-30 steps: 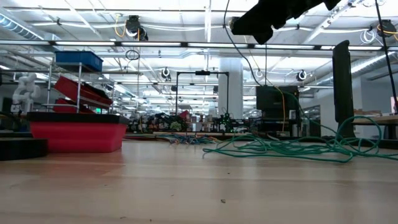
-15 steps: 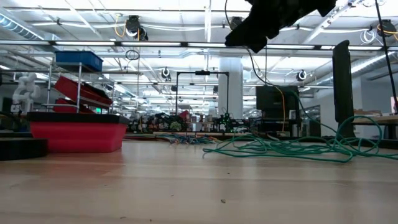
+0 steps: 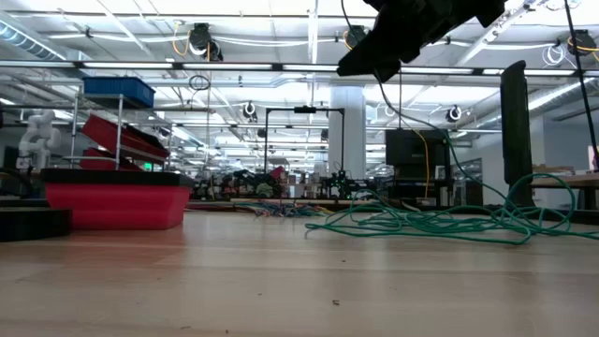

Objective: Coil cords
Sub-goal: Coil the green wire onto the spool

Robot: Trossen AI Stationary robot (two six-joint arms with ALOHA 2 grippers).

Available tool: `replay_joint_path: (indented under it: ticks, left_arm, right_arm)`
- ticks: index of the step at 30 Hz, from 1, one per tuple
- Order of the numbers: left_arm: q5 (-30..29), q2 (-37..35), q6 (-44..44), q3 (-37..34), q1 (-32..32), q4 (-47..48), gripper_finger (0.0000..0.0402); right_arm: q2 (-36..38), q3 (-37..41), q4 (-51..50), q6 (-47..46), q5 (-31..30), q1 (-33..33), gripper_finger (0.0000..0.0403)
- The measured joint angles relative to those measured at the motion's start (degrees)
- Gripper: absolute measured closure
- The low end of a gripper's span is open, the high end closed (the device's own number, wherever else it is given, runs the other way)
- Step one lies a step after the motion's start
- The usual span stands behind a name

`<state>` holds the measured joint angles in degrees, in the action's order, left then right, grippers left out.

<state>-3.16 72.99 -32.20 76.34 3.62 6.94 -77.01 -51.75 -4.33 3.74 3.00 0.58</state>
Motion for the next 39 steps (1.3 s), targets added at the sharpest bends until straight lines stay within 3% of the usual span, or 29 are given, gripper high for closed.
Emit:
replay_joint_path:
  ticks: [10, 16, 34, 39]
  left_arm:
    - [0.0, 0.0, 0.0, 0.0, -0.3, 0.0, 0.0304]
    - [0.0, 0.0, 0.0, 0.0, -0.3, 0.0, 0.0304]
    - [0.0, 0.3, -1.2, 0.0, -0.3, -0.2, 0.0304]
    - [0.0, 0.3, -1.1, 0.0, -0.3, -0.1, 0.0304]
  right_arm:
    - [0.0, 0.0, -0.3, -0.2, 0.0, 0.0, 0.0316]
    - [0.1, 0.0, -0.3, -7.6, 0.0, 0.0, 0.0316]
    - [0.1, 0.0, -0.2, -7.6, 0.0, 0.0, 0.0316]
    - [-0.5, 0.0, 5.7, -10.6, 0.3, -0.1, 0.0316]
